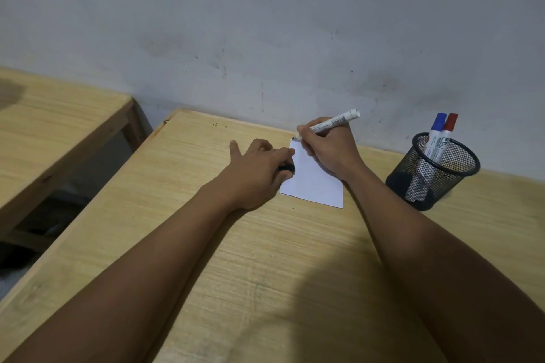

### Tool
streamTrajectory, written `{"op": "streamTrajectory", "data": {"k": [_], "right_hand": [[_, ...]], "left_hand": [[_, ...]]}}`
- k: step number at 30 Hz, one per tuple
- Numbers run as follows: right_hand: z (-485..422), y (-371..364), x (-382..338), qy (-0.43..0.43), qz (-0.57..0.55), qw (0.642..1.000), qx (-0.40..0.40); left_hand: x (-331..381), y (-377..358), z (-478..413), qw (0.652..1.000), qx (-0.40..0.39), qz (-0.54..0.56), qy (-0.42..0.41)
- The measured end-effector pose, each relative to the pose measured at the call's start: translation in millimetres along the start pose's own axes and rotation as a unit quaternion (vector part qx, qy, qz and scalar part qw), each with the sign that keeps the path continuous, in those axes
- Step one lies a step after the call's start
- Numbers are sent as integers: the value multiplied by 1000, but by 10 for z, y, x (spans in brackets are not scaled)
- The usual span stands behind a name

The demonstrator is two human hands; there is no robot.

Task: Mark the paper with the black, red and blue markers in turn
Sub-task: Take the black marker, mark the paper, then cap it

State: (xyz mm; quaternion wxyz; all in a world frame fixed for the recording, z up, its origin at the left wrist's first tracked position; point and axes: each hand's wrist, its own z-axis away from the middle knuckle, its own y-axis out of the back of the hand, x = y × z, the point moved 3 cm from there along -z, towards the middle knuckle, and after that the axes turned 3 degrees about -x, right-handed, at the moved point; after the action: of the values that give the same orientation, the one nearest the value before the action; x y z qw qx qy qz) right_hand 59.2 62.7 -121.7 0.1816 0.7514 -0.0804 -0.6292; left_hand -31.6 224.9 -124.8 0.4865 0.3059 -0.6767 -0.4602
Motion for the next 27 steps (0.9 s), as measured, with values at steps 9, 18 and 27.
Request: {"op": "streamTrajectory", "data": {"k": [9, 18, 27], "right_hand": [[-16, -12, -4, 4, 66, 998, 6], [-13, 2, -15, -11, 84, 996, 3], [-6, 6, -18, -7, 86, 996, -13]], "left_hand": [[-26, -19, -22, 1000, -4, 3, 5], [-20, -11, -19, 1000, -4, 3, 5], [-27, -9, -27, 1000, -5, -2, 4]]}}
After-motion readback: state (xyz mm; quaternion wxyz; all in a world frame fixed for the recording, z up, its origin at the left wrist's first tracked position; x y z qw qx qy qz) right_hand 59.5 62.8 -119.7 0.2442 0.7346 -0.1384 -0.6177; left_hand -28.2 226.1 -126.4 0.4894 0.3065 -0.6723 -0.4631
